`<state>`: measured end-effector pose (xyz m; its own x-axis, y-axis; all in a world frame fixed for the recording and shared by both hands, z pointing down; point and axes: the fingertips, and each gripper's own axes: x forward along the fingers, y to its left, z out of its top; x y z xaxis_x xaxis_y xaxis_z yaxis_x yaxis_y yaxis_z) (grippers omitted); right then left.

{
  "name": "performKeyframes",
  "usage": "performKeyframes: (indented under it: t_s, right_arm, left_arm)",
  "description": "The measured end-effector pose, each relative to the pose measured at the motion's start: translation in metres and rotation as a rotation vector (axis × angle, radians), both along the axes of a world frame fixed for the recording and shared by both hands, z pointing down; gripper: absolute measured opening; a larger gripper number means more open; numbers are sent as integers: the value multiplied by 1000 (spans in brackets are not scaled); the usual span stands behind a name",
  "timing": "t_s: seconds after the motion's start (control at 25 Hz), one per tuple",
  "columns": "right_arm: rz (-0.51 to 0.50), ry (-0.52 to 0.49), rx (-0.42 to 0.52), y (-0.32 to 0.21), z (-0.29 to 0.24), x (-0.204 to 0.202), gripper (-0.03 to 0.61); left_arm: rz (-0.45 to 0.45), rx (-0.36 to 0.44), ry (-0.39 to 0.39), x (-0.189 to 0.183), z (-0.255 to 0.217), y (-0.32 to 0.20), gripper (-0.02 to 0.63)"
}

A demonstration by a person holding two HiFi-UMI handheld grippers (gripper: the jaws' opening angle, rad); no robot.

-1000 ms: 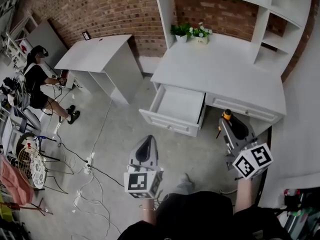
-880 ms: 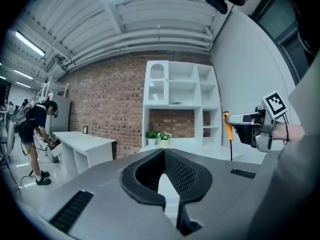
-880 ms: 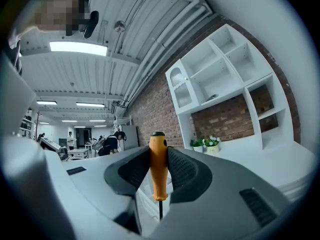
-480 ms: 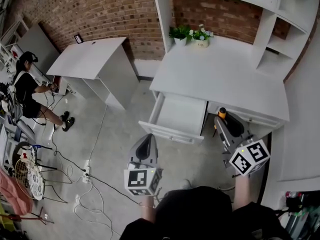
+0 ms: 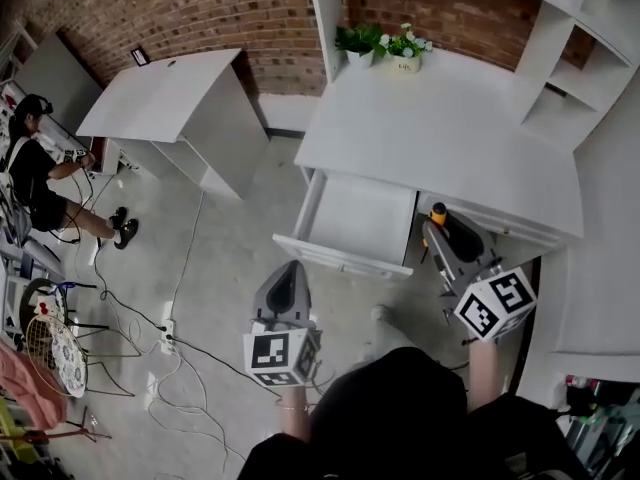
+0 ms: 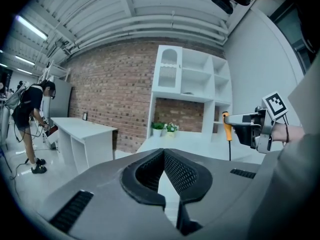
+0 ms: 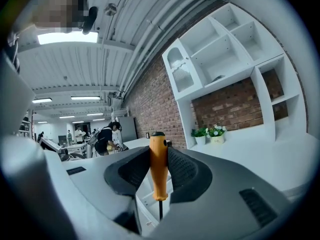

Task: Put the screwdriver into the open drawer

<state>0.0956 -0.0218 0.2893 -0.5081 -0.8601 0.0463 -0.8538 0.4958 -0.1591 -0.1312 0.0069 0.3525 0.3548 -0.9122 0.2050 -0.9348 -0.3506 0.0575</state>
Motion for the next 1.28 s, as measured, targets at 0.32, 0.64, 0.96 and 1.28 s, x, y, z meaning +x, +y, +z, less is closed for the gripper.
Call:
performKeyframes:
  t_s: [0.32,0.64,0.96,1.28]
  right_arm:
    - [-58,11,-66,-65,22,-14,115]
    - [-152,18,-137,-129,43,-33,114]
    - [-247,29,-215,-179,73,-48,114]
    - [-352,119,-296,-204,124,-80,115]
  left_arm:
    - [-24,-70,23,2,22,-53,9]
    - [-39,-131,24,9,38,-109,9]
    - [-47,-207,34,18,69,-155,9]
    - [-57,-312,54,21,107,-171,8]
